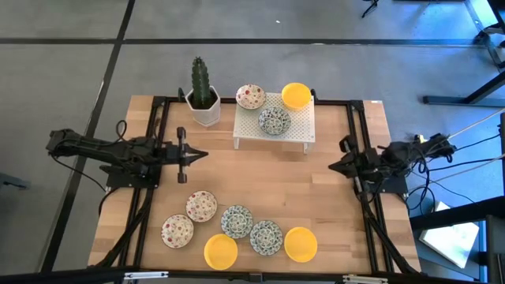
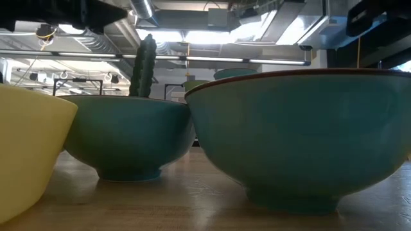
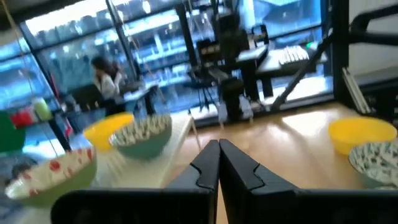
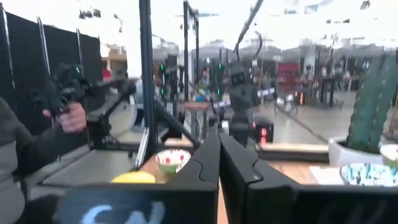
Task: Pick & Place Mini bowls
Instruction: Stack the top red patterned bowl on the red patterned bowl on the shelf
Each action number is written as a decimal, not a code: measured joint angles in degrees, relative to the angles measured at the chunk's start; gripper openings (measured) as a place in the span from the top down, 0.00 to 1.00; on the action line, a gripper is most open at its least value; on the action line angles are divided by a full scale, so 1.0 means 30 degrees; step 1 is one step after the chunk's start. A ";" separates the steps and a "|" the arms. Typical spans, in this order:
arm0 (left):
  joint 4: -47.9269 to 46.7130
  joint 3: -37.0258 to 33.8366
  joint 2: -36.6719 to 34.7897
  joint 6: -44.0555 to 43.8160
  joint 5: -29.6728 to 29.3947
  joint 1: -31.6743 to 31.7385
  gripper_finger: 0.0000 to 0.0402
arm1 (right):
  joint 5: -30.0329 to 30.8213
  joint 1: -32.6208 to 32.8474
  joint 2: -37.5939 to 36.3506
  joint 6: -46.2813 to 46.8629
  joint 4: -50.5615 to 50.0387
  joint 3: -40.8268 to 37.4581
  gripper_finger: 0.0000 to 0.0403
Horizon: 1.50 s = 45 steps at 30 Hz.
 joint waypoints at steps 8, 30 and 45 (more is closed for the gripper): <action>0.0435 0.0000 -0.2391 0.0499 0.0983 0.0007 0.99 | 0.0007 0.0000 -0.0700 -0.1090 0.0989 -0.1393 0.98; 0.3215 -0.4060 -0.4215 0.0750 0.1630 0.0000 0.99 | 0.2440 -0.1240 -0.0716 -0.0340 0.2587 -0.2484 0.99; 0.1673 -0.4502 -0.4215 0.2627 0.0987 0.0113 0.99 | 0.2515 -0.3623 -0.0689 0.0007 0.2475 -0.4429 0.99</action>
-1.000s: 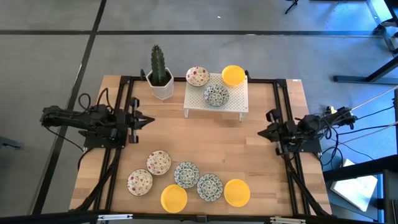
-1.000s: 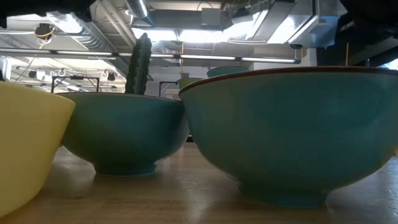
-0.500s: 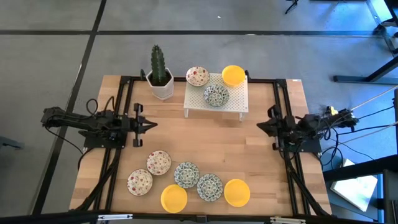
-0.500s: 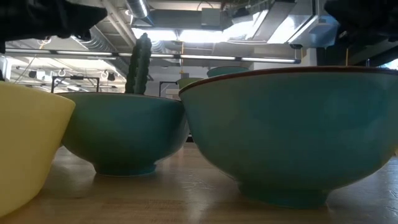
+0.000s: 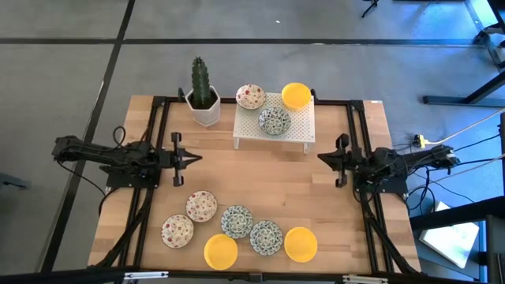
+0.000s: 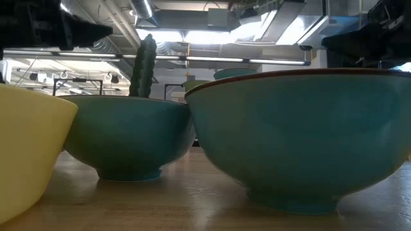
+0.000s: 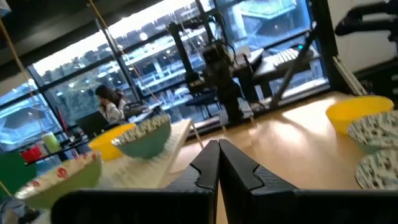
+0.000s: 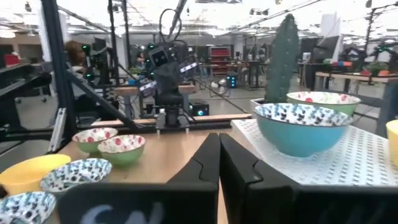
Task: Pick & Place Mini bowls
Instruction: Stack the top red patterned bowl on the red patterned bowl on the shelf
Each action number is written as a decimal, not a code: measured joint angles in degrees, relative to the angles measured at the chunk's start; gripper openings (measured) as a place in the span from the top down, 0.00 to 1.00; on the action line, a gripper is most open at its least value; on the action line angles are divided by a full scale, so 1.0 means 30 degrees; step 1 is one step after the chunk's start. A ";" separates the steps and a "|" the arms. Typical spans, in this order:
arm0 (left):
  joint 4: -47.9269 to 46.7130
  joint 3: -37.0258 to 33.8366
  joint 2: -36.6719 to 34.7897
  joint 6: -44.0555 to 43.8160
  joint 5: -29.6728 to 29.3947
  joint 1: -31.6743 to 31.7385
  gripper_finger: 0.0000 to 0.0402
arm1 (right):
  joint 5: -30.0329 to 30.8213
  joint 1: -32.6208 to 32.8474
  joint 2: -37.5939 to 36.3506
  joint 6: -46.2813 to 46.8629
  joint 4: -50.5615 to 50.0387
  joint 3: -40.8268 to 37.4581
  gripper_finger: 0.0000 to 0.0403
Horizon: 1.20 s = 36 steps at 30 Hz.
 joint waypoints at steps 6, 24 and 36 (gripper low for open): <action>0.0664 -0.0977 0.0060 -0.1050 0.0136 0.1192 0.99 | -0.1021 -0.0782 0.0015 0.0002 0.0055 0.0007 0.99; 0.0165 -0.0977 0.0055 -0.2226 0.6167 0.5876 0.99 | -0.1172 -0.1069 0.0009 -0.0053 0.0028 0.0029 0.97; -0.1379 -0.0580 0.0058 -0.5013 0.5423 0.6021 0.99 | 0.0975 -0.1069 0.0009 -0.1026 0.0751 0.0044 0.96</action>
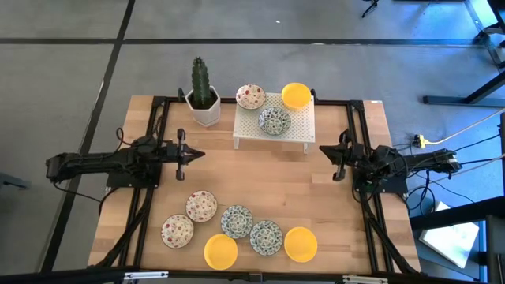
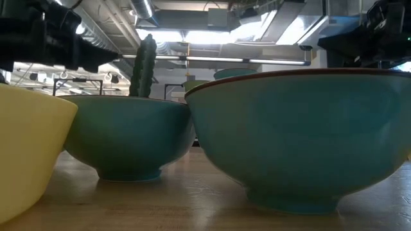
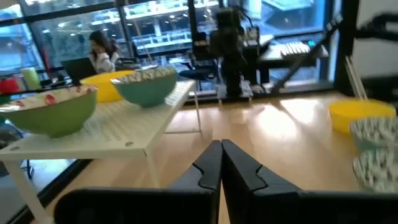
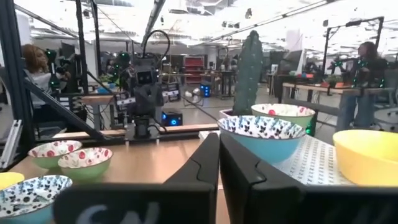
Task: Pick & Place Mini bowls
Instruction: Stack the top red patterned bowl on the red patterned bowl on the shelf
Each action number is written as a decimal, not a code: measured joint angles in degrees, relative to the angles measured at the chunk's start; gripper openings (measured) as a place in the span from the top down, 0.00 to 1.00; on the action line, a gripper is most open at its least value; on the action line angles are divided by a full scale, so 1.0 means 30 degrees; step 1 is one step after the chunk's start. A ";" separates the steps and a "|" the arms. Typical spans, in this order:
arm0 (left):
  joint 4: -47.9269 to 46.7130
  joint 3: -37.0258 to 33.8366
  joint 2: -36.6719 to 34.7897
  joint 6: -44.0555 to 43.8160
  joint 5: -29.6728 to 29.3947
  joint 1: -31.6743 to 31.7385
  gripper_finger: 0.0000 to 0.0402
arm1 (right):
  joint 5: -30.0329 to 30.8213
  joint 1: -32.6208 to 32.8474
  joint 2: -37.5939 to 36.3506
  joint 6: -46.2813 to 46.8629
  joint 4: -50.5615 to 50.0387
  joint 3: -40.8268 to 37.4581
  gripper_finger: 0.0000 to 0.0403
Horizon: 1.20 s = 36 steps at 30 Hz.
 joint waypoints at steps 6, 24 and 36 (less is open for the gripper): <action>-0.4749 0.2805 0.0979 -0.2193 -0.1105 -0.0250 0.99 | 0.0022 0.0000 0.0007 -0.2554 0.0825 -0.0007 0.98; -2.0700 1.5665 1.1519 -0.6677 -0.5950 -0.5709 0.96 | 0.0014 0.0000 0.0000 -0.2817 0.1542 -0.0007 0.96; -2.4401 1.6865 1.4627 -0.9763 -0.4034 -0.7654 0.67 | 0.0002 0.0000 0.0000 -0.1814 0.0826 -0.0007 0.96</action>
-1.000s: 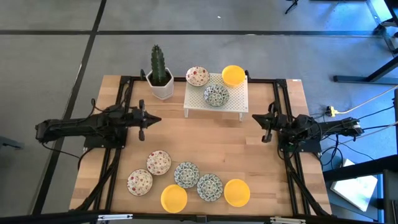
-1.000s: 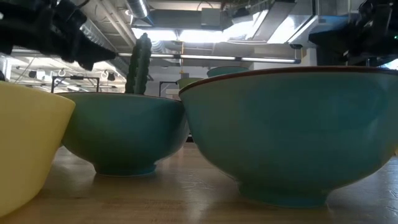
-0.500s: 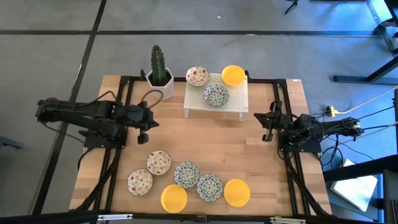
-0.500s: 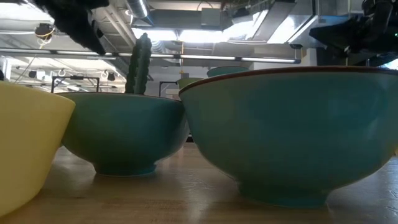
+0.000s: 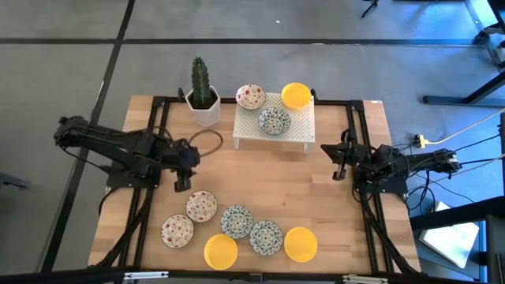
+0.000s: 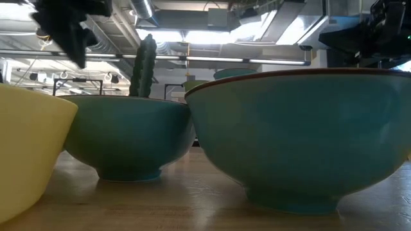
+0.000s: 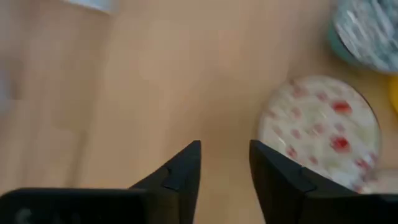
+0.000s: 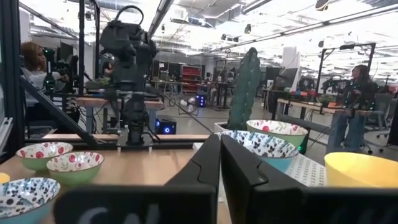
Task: Pick & Place Mini bowls
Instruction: Stack the top red patterned bowl on the red patterned bowl on the shelf
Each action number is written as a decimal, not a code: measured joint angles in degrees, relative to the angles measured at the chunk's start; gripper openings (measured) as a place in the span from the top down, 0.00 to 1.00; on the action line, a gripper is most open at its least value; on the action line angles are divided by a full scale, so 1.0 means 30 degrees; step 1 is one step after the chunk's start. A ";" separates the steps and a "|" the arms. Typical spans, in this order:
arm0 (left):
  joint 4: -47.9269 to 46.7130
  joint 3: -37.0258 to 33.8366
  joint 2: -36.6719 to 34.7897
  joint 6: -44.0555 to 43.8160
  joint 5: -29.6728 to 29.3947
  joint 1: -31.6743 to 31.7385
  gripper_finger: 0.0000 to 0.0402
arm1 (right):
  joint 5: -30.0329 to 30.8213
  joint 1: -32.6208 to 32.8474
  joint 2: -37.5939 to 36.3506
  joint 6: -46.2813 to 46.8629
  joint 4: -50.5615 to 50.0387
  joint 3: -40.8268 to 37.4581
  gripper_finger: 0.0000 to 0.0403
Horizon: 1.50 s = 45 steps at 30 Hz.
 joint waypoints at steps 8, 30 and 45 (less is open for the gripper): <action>0.0637 -0.0366 0.2377 0.0162 0.0728 -0.1156 0.58 | -0.0002 0.0000 0.0000 0.0566 -0.0138 0.0000 0.96; 0.2734 -0.0374 0.7414 -0.0053 0.3316 -0.1398 0.44 | -0.0024 0.0000 0.0000 0.0993 -0.0130 0.0000 0.96; 0.2739 -0.0374 0.8104 0.0402 0.2623 -0.1439 0.44 | -0.0016 0.0000 0.0005 0.1351 0.0124 0.0000 0.96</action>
